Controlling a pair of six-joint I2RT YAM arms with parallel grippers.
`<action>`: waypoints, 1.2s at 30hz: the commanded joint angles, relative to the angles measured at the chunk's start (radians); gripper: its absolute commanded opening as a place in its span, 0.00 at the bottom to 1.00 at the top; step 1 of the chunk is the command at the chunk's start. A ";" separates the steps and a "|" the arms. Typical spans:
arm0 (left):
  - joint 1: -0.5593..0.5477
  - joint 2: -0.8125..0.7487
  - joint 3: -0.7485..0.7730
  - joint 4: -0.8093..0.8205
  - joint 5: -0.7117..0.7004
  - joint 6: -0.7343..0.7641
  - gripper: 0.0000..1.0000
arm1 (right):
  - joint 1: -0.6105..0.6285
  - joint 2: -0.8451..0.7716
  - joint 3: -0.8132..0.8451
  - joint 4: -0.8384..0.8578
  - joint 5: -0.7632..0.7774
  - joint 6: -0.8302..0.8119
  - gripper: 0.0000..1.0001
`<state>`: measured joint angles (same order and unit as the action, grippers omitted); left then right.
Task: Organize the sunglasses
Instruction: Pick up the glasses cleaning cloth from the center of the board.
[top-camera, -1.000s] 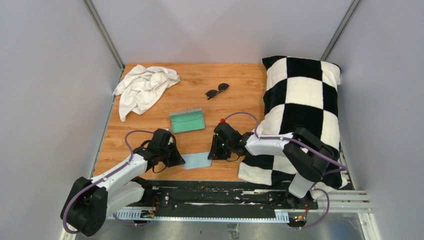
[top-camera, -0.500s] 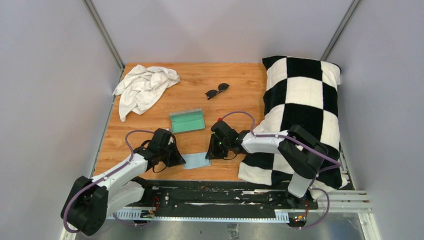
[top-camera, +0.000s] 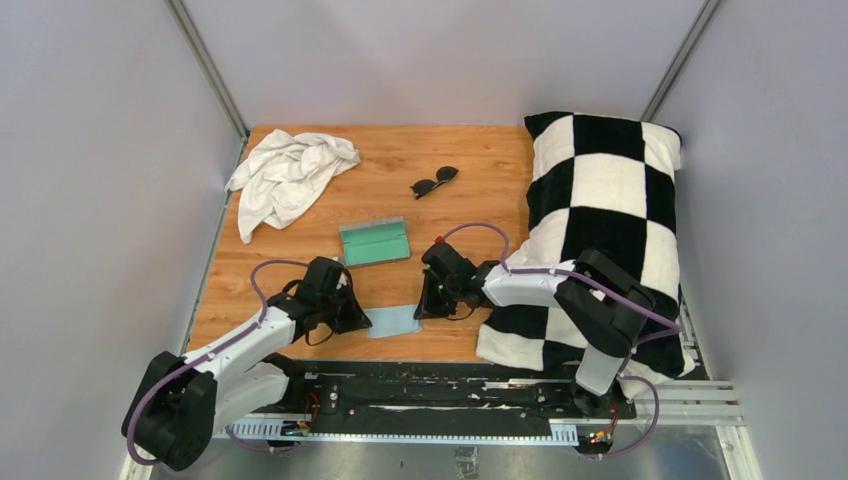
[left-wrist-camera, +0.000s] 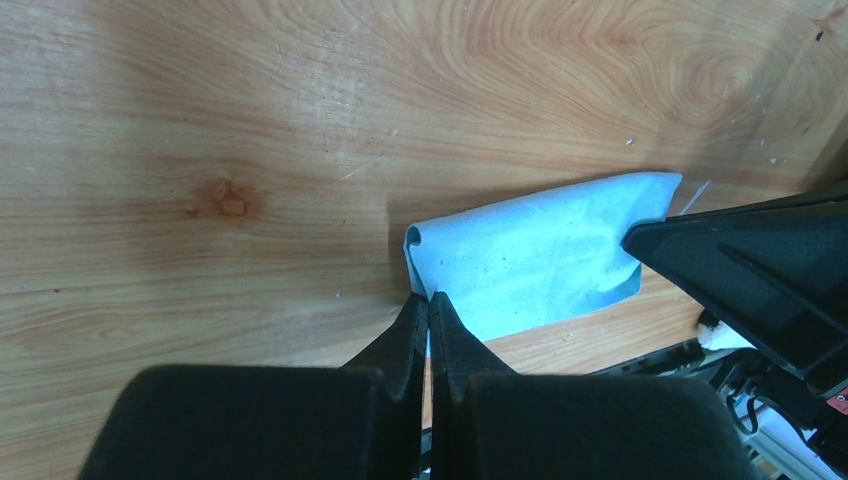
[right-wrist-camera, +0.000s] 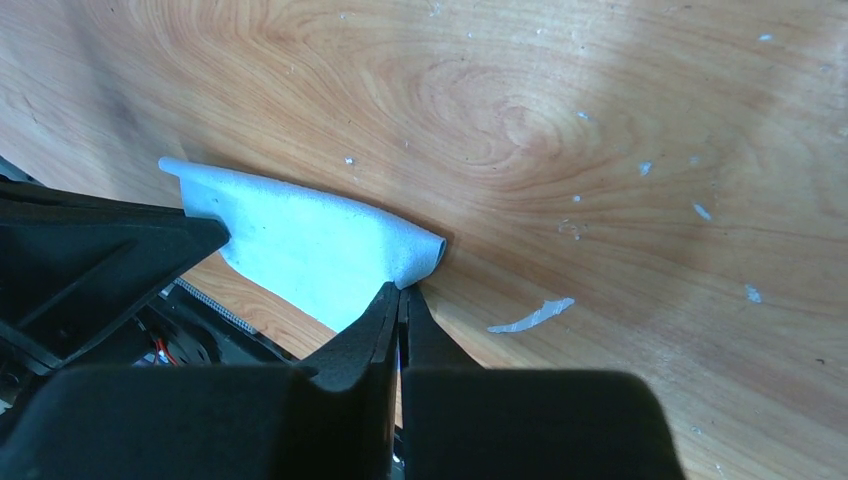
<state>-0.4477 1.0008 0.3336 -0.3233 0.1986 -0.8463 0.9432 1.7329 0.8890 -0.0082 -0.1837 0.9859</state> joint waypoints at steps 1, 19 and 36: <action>-0.005 0.003 -0.005 -0.010 -0.005 0.014 0.00 | 0.019 0.052 -0.016 -0.122 0.047 -0.047 0.00; -0.005 0.014 0.132 -0.076 -0.059 0.041 0.00 | 0.016 0.020 0.122 -0.201 0.133 -0.164 0.00; 0.041 0.250 0.459 -0.184 -0.194 0.212 0.00 | -0.091 0.140 0.419 -0.251 0.140 -0.261 0.00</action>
<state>-0.4408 1.1965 0.7227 -0.4694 0.0559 -0.7078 0.8818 1.8248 1.2308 -0.2218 -0.0616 0.7628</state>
